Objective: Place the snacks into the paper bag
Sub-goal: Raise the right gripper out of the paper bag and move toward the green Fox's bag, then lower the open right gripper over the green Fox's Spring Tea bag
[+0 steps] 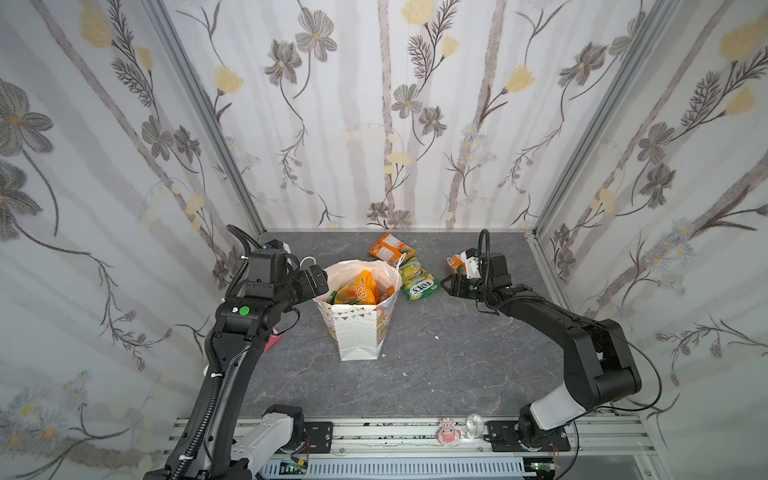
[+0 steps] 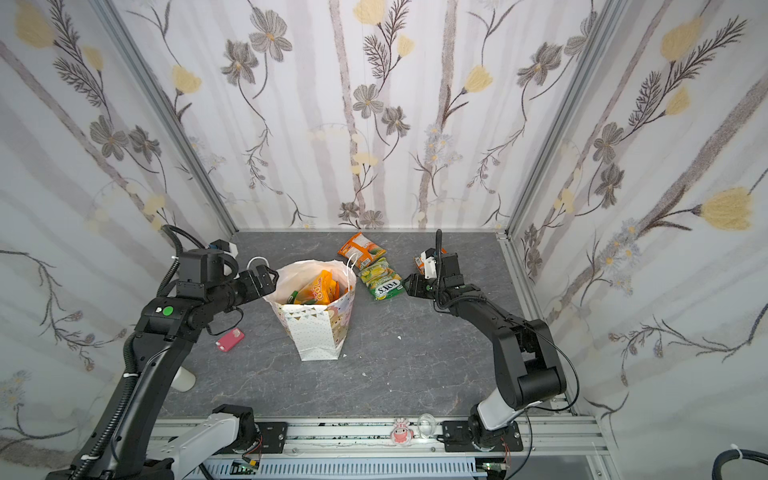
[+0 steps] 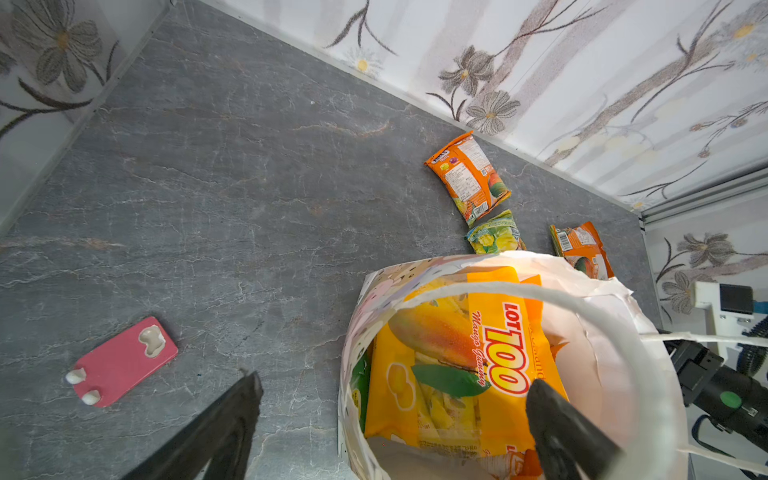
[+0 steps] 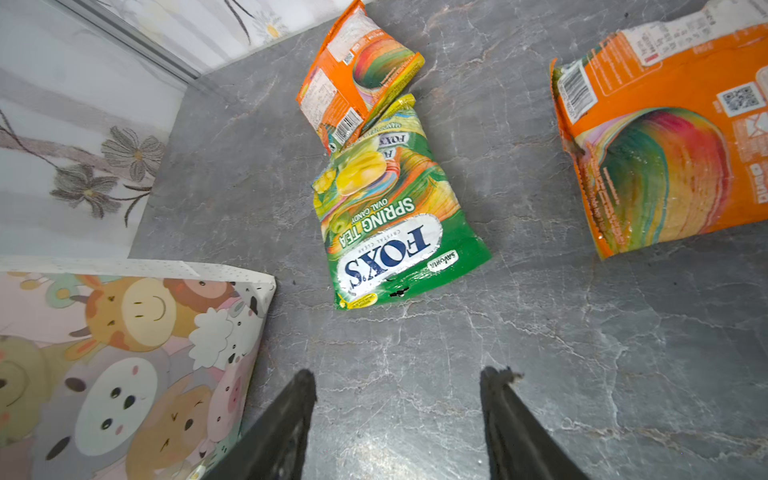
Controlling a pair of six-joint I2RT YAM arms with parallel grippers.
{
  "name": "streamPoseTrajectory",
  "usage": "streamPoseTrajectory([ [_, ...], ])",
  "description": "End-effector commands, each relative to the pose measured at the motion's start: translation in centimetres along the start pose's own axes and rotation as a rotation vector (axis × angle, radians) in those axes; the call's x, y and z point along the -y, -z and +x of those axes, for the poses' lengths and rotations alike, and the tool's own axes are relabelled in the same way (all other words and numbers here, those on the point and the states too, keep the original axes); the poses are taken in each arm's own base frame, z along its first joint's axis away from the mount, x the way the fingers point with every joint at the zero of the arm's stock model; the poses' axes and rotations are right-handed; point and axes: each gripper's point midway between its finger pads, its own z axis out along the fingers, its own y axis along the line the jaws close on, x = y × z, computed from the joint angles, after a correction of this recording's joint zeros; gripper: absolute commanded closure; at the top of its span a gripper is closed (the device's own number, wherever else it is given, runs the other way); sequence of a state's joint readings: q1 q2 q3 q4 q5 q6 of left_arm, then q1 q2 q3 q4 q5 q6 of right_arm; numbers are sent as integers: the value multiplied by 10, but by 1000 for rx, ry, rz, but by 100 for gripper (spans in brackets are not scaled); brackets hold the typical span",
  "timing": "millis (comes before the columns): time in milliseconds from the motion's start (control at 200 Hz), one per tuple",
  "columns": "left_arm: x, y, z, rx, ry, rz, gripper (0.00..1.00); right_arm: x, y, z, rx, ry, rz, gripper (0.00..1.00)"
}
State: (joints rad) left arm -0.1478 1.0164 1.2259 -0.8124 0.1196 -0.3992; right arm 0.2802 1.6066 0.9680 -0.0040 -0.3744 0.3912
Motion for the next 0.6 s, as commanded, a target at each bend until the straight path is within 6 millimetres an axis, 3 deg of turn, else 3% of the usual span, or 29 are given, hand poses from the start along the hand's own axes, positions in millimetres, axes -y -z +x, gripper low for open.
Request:
streamPoseTrajectory([
  [0,6,5,-5,36,-14,35,0,3,-10,-12,37,27,-1,36],
  [250,11,23,-14,84,-41,50,0,11,-32,-14,26,38,-4,34],
  [594,5,20,0,61,-23,50,0,11,-61,-29,-17,194,-39,32],
])
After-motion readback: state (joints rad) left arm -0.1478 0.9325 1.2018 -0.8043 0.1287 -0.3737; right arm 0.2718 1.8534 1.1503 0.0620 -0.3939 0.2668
